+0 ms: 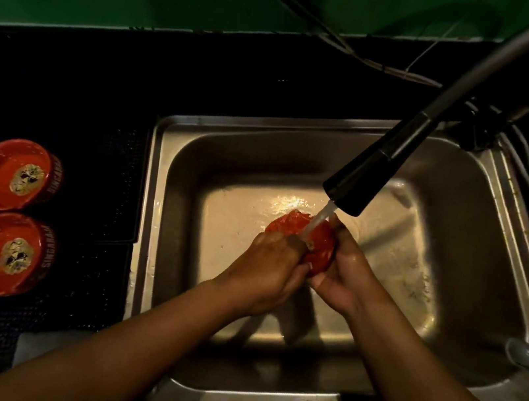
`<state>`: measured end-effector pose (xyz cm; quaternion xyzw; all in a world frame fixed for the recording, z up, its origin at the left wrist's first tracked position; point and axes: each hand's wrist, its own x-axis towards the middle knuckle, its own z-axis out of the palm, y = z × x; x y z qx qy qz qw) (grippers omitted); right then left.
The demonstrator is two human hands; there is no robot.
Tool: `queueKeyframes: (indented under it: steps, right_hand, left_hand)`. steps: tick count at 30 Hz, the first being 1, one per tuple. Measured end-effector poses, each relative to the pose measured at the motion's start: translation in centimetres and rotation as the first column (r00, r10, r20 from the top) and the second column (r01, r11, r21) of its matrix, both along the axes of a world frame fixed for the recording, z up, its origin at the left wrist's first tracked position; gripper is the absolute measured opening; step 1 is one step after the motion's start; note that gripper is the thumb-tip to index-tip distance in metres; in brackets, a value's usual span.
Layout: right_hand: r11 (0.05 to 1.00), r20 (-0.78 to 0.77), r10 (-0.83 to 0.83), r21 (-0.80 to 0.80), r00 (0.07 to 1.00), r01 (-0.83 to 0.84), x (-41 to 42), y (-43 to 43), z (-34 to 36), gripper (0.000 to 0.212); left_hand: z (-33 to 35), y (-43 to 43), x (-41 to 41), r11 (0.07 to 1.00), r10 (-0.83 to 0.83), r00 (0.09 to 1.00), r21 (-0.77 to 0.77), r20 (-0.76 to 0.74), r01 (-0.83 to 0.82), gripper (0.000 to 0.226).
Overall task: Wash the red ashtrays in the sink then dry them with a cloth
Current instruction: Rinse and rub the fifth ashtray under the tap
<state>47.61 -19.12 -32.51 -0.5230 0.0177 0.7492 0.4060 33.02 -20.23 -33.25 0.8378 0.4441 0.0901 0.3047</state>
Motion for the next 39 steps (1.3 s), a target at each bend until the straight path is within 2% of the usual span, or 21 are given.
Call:
queueKeyframes:
  steps: [2,3,5,7,11,13,16,18,19,20,21,22,24,26,27,29,31,32,35,37,39]
  right_hand:
    - [0.999,0.012,0.044,0.012,0.999,-0.044,-0.2,0.2,-0.4,0.049]
    - [0.993,0.077,0.103,0.041,0.992,-0.106,-0.5,0.1,-0.6,0.047]
    - [0.96,0.292,0.236,0.075,0.927,-0.268,-1.0,0.0,-0.7,0.049]
    - [0.941,0.352,0.286,0.074,0.891,-0.331,-1.3,-0.1,-0.7,0.054]
    - [0.968,0.081,0.236,0.068,0.968,-0.242,-0.8,-0.3,0.3,0.026]
    - [0.965,0.05,0.242,0.087,0.969,-0.246,-1.0,-0.3,0.4,0.017]
    - [0.896,0.279,0.344,0.189,0.897,-0.402,-1.2,-0.6,0.4,0.029]
    - [0.76,0.512,0.453,0.207,0.73,-0.616,-1.1,-1.0,0.8,0.034]
    - [0.651,0.657,0.499,0.146,0.565,-0.745,-1.0,-1.2,0.8,0.04]
    - [0.513,0.805,0.485,0.055,0.342,-0.857,-0.9,-1.5,0.6,0.048]
    - [0.381,0.926,0.358,-0.027,0.121,-0.924,-0.8,-1.8,0.5,0.053]
    - [0.298,0.987,0.158,-0.053,-0.006,-0.953,-0.7,-2.1,0.2,0.051]
    - [0.244,0.992,-0.089,-0.061,-0.085,-0.968,0.1,-2.9,-0.8,0.046]
    - [0.393,0.999,-0.038,-0.011,-0.028,-0.92,0.8,-3.4,-1.5,0.051]
    - [0.517,0.994,0.059,0.045,0.088,-0.855,0.9,-3.6,-1.6,0.059]
    - [0.739,0.869,0.241,0.124,0.432,-0.662,0.9,-3.5,-1.7,0.075]
    - [0.877,0.663,0.256,0.147,0.704,-0.457,0.7,-2.9,-1.5,0.066]
    - [0.91,0.605,0.226,0.149,0.764,-0.387,0.5,-2.6,-1.2,0.055]
    - [0.932,0.587,0.225,0.102,0.778,-0.347,-1.0,-2.2,-0.6,0.026]
    - [0.931,0.451,0.311,0.033,0.836,-0.364,-2.1,-3.1,-0.4,0.02]
    - [0.892,0.381,0.432,-0.047,0.817,-0.449,-1.9,-4.3,-0.5,0.022]
  left_hand:
    - [0.3,0.5,0.3,0.939,0.259,0.949,-0.278,0.177,-0.204,0.023]
    - [0.4,0.7,0.5,0.854,0.425,0.875,-0.423,0.23,-0.304,0.017]
    - [0.5,1.1,0.6,0.627,0.706,0.667,-0.646,0.236,-0.435,0.025]
    - [0.3,1.4,0.1,0.411,0.851,0.497,-0.806,0.171,-0.426,0.04]
    - [-0.7,2.2,-1.1,-0.027,0.974,0.215,-0.982,-0.068,-0.188,0.049]
    - [-1.4,2.5,-0.9,-0.098,0.971,0.193,-0.972,-0.14,-0.212,0.051]
    - [-1.9,2.7,-1.0,-0.139,0.928,0.313,-0.968,-0.2,-0.207,0.06]
    - [-1.9,2.9,-1.4,-0.196,0.905,0.377,-0.98,-0.195,-0.036,0.067]
    - [-1.7,3.1,-1.6,-0.21,0.905,0.386,-0.977,-0.18,0.038,0.067]
    - [-1.6,3.2,-1.7,-0.205,0.907,0.396,-0.972,-0.146,0.112,0.065]
    - [-1.5,3.3,-1.7,-0.182,0.908,0.405,-0.97,-0.104,0.159,0.062]
    - [-1.4,3.4,-1.4,-0.152,0.913,0.403,-0.969,-0.062,0.196,0.058]
    - [-1.4,3.1,-0.9,-0.063,0.927,0.374,-0.978,0.017,0.199,0.053]
    - [-1.9,2.7,-0.4,0.037,0.937,0.335,-0.982,0.099,0.185,0.056]
    - [-2.0,2.5,-0.2,0.074,0.939,0.32,-0.985,0.121,0.157,0.056]
    - [-1.8,2.1,-0.1,0.12,0.942,0.306,-0.99,0.138,0.079,0.059]
    - [-1.0,1.7,0.2,0.18,0.923,0.341,-0.983,0.178,0.027,0.057]
    - [-0.7,1.4,0.4,0.239,0.899,0.384,-0.971,0.212,-0.022,0.054]
    - [-0.2,0.5,-0.3,0.411,0.815,0.52,-0.886,0.253,-0.213,0.035]
    - [-0.7,0.1,-1.9,0.434,0.799,0.56,-0.854,0.219,-0.286,0.022]
    - [-1.3,-0.4,-3.8,0.387,0.804,0.576,-0.867,0.15,-0.314,0.018]
